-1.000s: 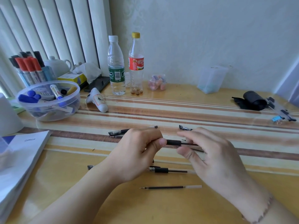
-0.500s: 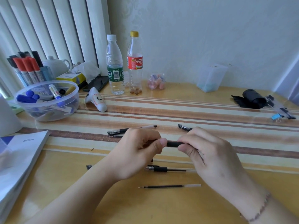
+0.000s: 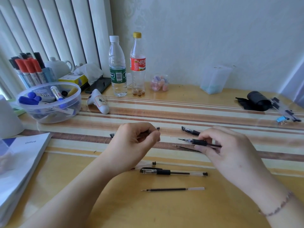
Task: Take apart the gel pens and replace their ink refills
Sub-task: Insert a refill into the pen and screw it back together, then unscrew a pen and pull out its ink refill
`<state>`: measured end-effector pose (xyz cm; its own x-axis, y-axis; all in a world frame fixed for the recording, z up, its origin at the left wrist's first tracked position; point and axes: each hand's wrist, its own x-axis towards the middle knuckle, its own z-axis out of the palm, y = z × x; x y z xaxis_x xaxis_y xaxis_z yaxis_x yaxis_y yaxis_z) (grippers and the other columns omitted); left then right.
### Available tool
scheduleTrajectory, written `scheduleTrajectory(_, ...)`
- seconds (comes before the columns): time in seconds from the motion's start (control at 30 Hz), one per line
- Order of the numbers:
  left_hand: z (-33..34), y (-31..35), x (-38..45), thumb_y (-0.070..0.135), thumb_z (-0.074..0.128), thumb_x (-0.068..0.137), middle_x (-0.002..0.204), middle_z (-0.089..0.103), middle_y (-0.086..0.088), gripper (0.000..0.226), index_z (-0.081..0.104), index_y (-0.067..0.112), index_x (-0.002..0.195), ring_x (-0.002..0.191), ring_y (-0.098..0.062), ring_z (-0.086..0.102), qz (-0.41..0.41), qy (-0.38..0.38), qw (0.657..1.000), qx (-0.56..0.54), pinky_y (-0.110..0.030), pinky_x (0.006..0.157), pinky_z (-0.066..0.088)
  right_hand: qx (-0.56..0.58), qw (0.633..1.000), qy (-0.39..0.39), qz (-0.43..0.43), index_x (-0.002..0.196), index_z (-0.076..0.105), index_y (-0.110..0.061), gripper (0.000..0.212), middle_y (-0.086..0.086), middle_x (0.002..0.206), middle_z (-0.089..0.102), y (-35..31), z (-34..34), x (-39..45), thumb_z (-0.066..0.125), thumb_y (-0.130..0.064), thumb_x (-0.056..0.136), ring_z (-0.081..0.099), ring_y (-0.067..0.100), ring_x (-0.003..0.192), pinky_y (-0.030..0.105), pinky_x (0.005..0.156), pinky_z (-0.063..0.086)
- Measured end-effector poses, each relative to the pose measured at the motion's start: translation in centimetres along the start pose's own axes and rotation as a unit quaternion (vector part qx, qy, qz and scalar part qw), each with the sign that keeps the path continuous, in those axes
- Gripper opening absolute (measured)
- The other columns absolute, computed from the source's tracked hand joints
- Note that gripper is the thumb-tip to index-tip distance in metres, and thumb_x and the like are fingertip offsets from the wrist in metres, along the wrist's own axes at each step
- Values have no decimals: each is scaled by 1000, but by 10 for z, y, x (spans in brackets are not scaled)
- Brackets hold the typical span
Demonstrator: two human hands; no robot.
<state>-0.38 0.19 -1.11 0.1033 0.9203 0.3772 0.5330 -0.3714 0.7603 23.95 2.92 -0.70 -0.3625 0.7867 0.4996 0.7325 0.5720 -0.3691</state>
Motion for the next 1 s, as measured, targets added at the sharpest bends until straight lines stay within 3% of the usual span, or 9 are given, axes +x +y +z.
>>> scheduleTrajectory(0.17, 11, 0, -3, 33, 60, 93, 66, 59, 6, 19, 71, 20, 85, 61, -15, 53, 114, -27, 989, 86, -25, 55, 43, -3, 997, -70, -31, 88, 70, -33, 17, -20, 80, 61, -13, 9, -5, 59, -45, 81, 59, 6, 68, 31, 55, 51)
scheduleTrajectory(0.33, 13, -1, -6, 34, 57, 92, 72, 56, 10, 15, 67, 23, 88, 68, -8, 50, 144, -78, 973, 160, -28, 61, 45, -39, 995, -92, -27, 90, 72, -35, 18, -22, 81, 61, -12, 12, -5, 60, -45, 82, 59, 7, 70, 30, 56, 51)
scheduleTrajectory(0.47, 5, -6, -2, 33, 53, 93, 75, 58, 11, 15, 63, 23, 88, 71, -10, 54, 122, -75, 978, 149, -29, 62, 47, -42, 994, -101, 21, 93, 73, -36, 15, -20, 78, 64, 3, -4, 0, 63, -40, 81, 59, 2, 70, 28, 60, 52)
scheduleTrajectory(0.63, -10, -13, 2, 34, 51, 92, 74, 58, 10, 16, 62, 24, 86, 68, -12, 54, 100, -22, 983, 151, -36, 60, 48, -156, 973, -73, 157, 99, 69, -34, 18, -14, 67, 63, 43, -35, 5, 65, -39, 82, 57, 7, 62, 32, 54, 49)
scheduleTrajectory(0.67, -10, -13, 2, 33, 52, 92, 74, 58, 10, 15, 62, 24, 85, 69, -13, 54, 99, -19, 984, 148, -36, 61, 48, -160, 973, -52, 156, 95, 70, -34, 17, -14, 68, 63, 47, -38, 6, 63, -43, 82, 57, 6, 63, 31, 53, 48)
scheduleTrajectory(0.73, -8, -11, 1, 35, 51, 92, 75, 58, 11, 17, 63, 24, 86, 71, -12, 55, 106, -29, 982, 152, -34, 61, 47, -63, 991, -18, 119, 86, 70, -39, 13, -17, 77, 66, 40, -38, 6, 64, -48, 79, 59, 4, 67, 27, 55, 48)
scheduleTrajectory(0.8, -4, -10, 0, 39, 49, 92, 76, 58, 12, 20, 63, 25, 88, 73, -11, 54, 114, -50, 979, 162, -31, 61, 47, 52, 996, -42, 59, 87, 71, -42, 16, -21, 90, 67, 17, -32, 6, 65, -50, 74, 62, 3, 75, 13, 58, 45)
scheduleTrajectory(0.87, -1, -9, -2, 41, 48, 92, 77, 57, 15, 21, 63, 26, 89, 75, -8, 53, 120, -68, 977, 163, -27, 63, 47, 50, 995, -90, 8, 91, 73, -41, 26, -24, 94, 65, 1, -21, 3, 61, -56, 72, 62, 1, 72, 9, 56, 42)
scheduleTrajectory(1.0, 4, -9, -2, 42, 49, 92, 77, 56, 15, 20, 63, 28, 89, 75, -6, 51, 128, -83, 972, 177, -25, 64, 45, 3, 994, -108, -10, 82, 74, -39, 28, -27, 87, 65, 0, -8, 1, 56, -58, 74, 63, 5, 68, 29, 55, 53)
